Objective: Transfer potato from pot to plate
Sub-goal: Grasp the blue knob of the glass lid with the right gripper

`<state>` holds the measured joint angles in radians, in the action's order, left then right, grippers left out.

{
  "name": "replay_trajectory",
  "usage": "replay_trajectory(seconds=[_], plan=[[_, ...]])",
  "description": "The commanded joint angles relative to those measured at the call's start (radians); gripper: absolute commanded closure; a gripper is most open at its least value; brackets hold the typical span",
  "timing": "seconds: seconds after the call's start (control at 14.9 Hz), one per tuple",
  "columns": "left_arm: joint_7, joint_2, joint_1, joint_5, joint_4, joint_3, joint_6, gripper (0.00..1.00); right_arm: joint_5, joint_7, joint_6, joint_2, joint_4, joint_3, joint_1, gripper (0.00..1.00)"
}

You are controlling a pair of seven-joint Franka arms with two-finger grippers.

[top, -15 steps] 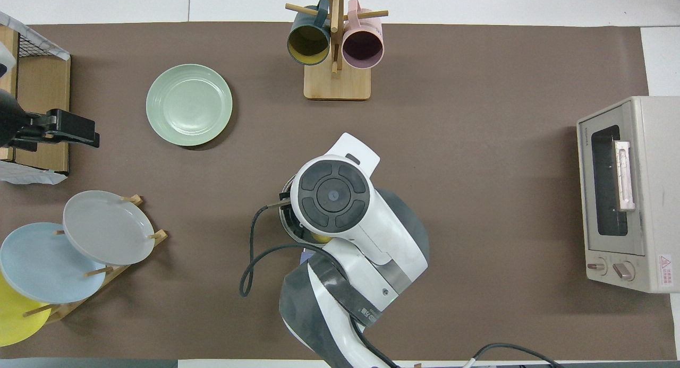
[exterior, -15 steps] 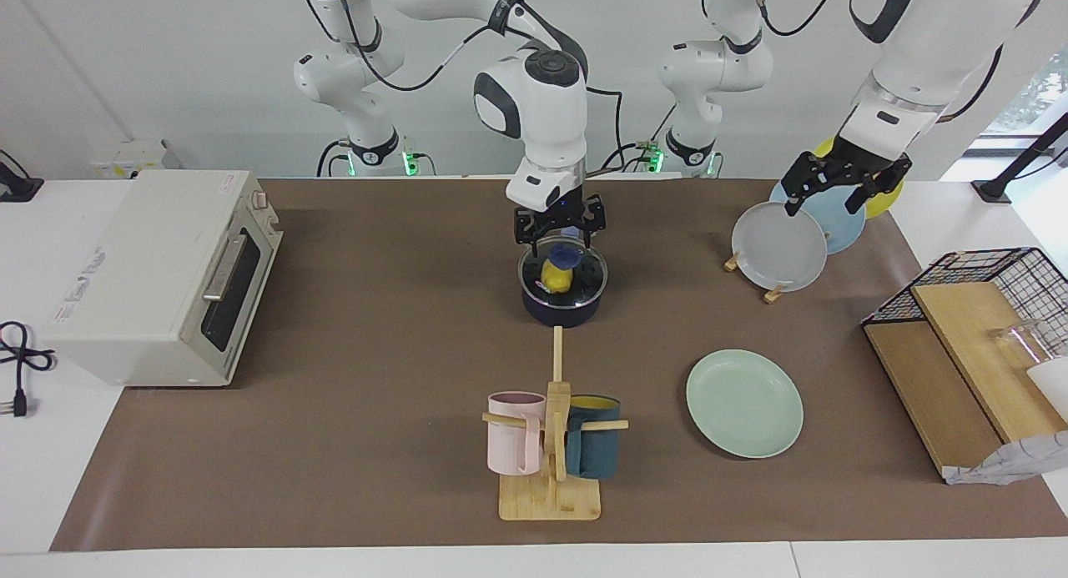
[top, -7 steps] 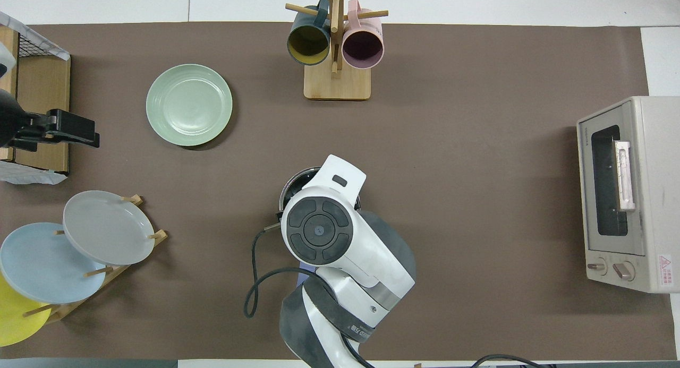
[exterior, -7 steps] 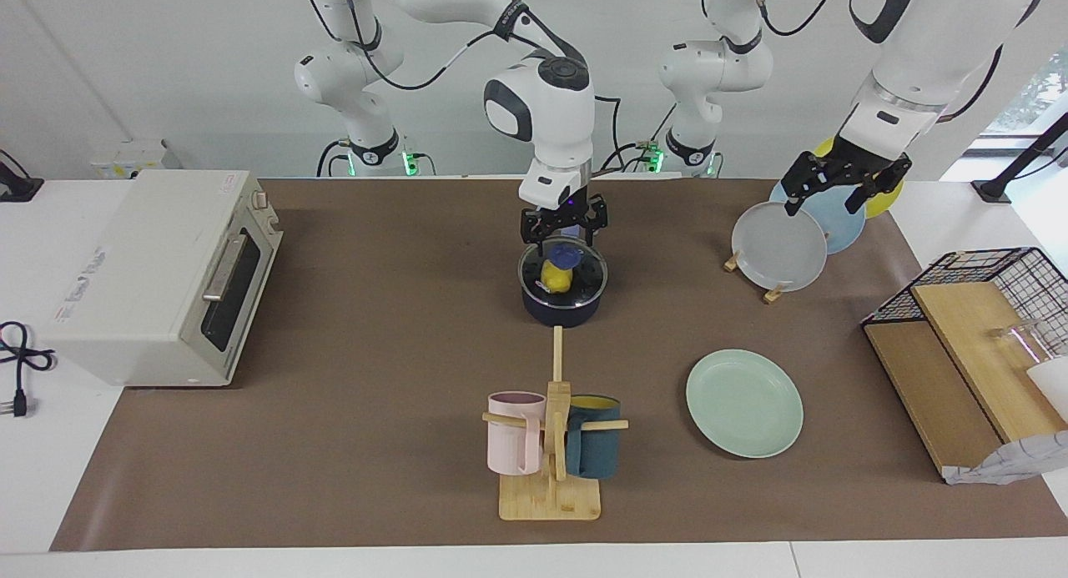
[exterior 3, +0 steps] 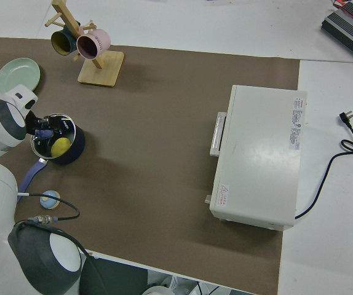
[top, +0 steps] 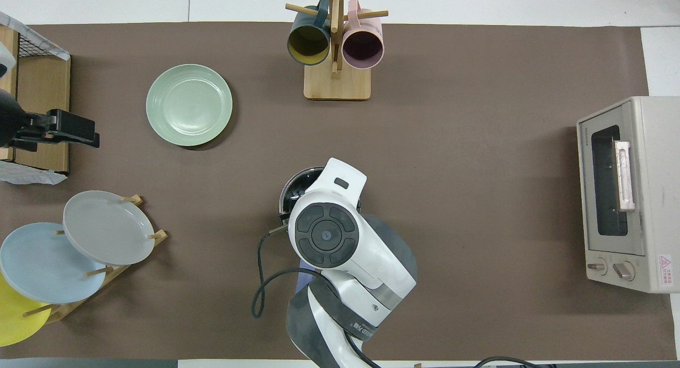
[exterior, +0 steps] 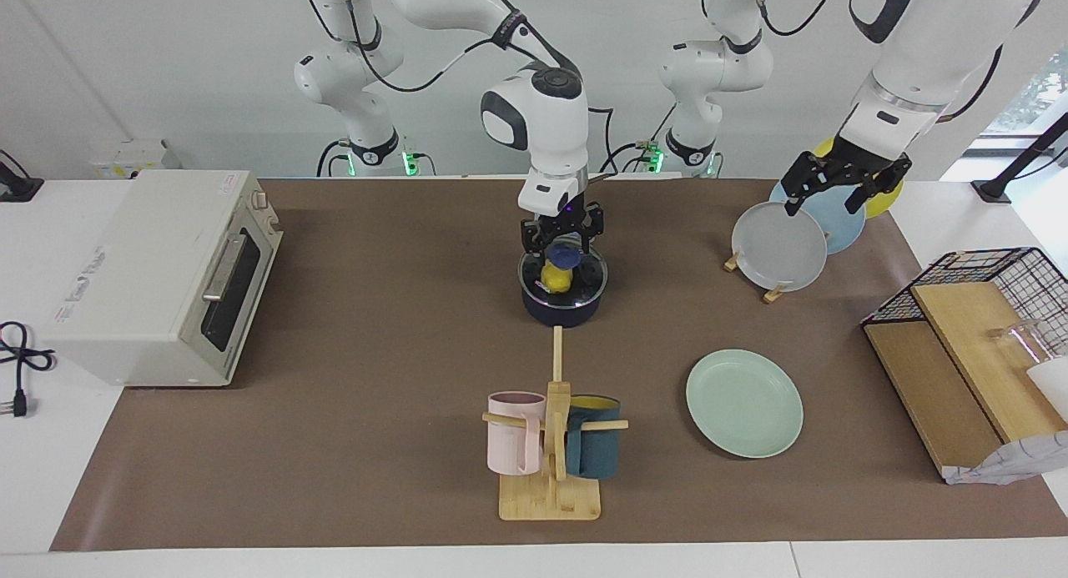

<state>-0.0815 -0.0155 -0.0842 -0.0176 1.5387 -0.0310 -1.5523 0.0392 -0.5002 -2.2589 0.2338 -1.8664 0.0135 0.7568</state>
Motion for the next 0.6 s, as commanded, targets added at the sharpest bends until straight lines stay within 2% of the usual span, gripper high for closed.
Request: replay_trajectory(seconds=[0.0, 0.2, 0.34, 0.54], plan=[[0.003, 0.017, -0.002, 0.016, 0.015, 0.005, 0.011, 0.0, 0.011, 0.02, -0.03, -0.031, -0.042, 0.002, -0.004, 0.3], [0.002, 0.017, -0.002, 0.016, 0.015, 0.005, 0.009, 0.0, 0.011, 0.02, -0.031, -0.03, -0.039, 0.002, -0.004, 0.53], [0.002, 0.017, -0.003, 0.016, 0.015, 0.005, 0.003, 0.0, 0.011, 0.02, -0.022, -0.027, -0.027, 0.002, -0.005, 0.73], [0.0, 0.017, -0.008, 0.016, 0.017, 0.005, -0.006, 0.0, 0.011, 0.023, 0.072, -0.018, 0.06, 0.003, -0.02, 0.74]])
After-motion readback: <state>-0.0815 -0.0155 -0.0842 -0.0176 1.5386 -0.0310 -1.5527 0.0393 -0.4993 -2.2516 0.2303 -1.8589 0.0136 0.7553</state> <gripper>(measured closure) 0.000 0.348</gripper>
